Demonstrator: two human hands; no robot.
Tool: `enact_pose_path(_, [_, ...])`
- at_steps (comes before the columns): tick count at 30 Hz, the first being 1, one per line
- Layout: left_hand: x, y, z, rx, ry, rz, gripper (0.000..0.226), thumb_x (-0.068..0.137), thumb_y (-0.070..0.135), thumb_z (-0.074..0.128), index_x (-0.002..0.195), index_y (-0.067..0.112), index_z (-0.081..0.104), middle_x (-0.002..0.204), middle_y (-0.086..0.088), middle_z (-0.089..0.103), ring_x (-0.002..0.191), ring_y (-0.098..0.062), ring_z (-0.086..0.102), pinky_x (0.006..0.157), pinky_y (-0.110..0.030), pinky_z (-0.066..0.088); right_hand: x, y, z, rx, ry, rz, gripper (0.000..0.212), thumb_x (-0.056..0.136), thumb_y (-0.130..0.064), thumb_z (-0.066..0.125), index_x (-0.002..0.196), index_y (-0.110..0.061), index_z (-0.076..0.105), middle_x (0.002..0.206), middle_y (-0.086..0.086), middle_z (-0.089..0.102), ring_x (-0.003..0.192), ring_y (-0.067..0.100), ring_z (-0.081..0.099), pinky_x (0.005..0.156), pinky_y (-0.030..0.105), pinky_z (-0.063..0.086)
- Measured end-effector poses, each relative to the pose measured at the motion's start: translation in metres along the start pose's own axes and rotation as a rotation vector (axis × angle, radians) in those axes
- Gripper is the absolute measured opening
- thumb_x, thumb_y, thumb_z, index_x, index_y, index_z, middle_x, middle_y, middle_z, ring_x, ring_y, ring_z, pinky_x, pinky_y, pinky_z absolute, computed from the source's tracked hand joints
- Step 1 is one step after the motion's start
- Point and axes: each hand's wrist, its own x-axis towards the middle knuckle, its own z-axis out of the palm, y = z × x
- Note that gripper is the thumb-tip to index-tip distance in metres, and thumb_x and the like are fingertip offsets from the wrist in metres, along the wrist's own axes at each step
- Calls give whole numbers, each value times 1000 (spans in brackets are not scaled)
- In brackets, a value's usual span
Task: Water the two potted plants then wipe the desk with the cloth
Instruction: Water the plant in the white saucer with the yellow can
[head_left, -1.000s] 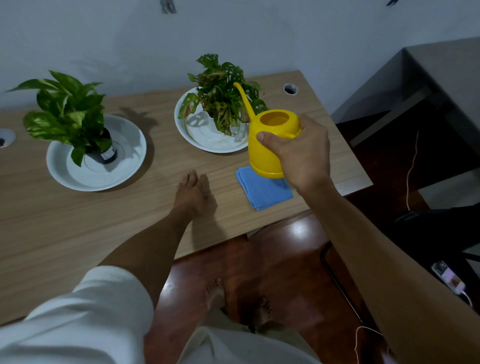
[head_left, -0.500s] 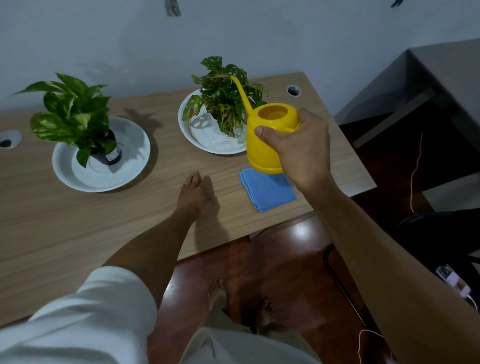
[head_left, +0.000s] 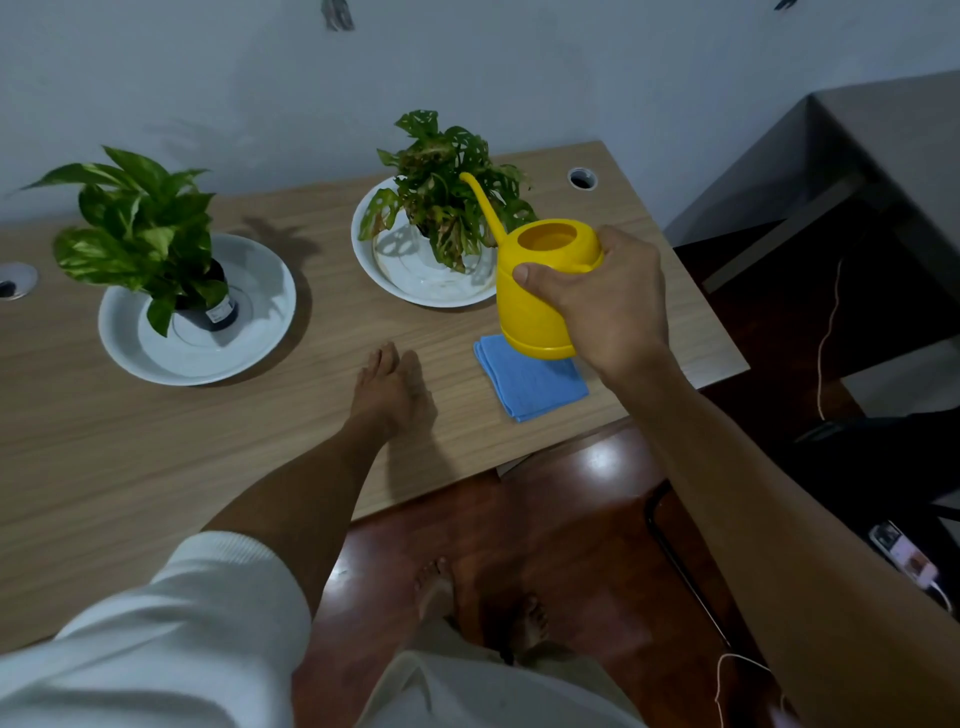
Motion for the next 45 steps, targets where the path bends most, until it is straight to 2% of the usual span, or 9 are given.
enact_pose_path(4, [0,0,0,13,7,14,63,97,44,51,150,16,31,166,-22,17,156,-44,13,125,-57,20,2,3,-6,-16,22,5,57,67,-51,91,111,-20,73,105,0,75,103,24,70,86,45,61])
enact_pose_path(10, [-4,6,-4,6,10,3,67,94,46,49,151,15,32,167,-23,14,157,-43,11,126,-55,18,6,1,-14,-25,54,-15,55,71,-50,90,111,-17,71,105,1,74,101,24,69,86,44,60])
enact_pose_path(15, [-4,7,-6,-13,-1,-15,61,96,40,52,149,17,33,168,-21,14,158,-41,9,126,-55,18,9,-8,-11,-9,65,-43,63,64,-58,87,112,-20,72,106,0,75,102,22,71,86,45,61])
enact_pose_path(19, [-8,12,-8,-22,9,-17,64,95,37,53,152,16,32,168,-22,16,159,-41,8,127,-54,17,8,-15,-10,11,41,-71,59,69,-52,89,116,-21,71,107,-3,75,101,18,71,86,41,61])
enact_pose_path(26, [-10,11,-8,-19,6,-18,72,99,39,52,161,17,22,172,-20,5,160,-38,0,130,-51,10,4,-21,-6,39,-6,-84,55,70,-50,91,114,-21,73,104,-6,76,98,13,71,87,39,61])
enact_pose_path(32, [-9,9,-8,2,-11,-21,74,100,42,51,162,18,19,172,-19,3,161,-38,-2,130,-51,9,1,-16,-5,87,-68,-109,62,63,-55,88,115,-24,75,106,-7,78,99,13,74,89,44,62])
enact_pose_path(36, [-9,11,-8,4,-18,-31,74,100,43,50,163,19,18,173,-18,1,161,-37,-3,130,-51,8,-1,-10,-8,104,-89,-104,63,62,-54,89,114,-23,76,104,-6,79,97,14,75,88,45,63])
enact_pose_path(41, [-7,11,-9,24,-39,-38,76,99,42,51,163,20,16,173,-16,-2,161,-38,-4,130,-52,8,-6,-5,-17,68,-92,-84,54,69,-46,93,114,-22,76,104,-6,79,96,12,75,87,43,63])
enact_pose_path(45, [-8,11,-8,16,-27,-26,71,100,40,52,160,18,22,172,-18,1,160,-39,-2,129,-54,10,-5,-1,-24,45,-66,-70,53,68,-46,94,111,-21,76,102,-5,78,93,14,74,84,41,63])
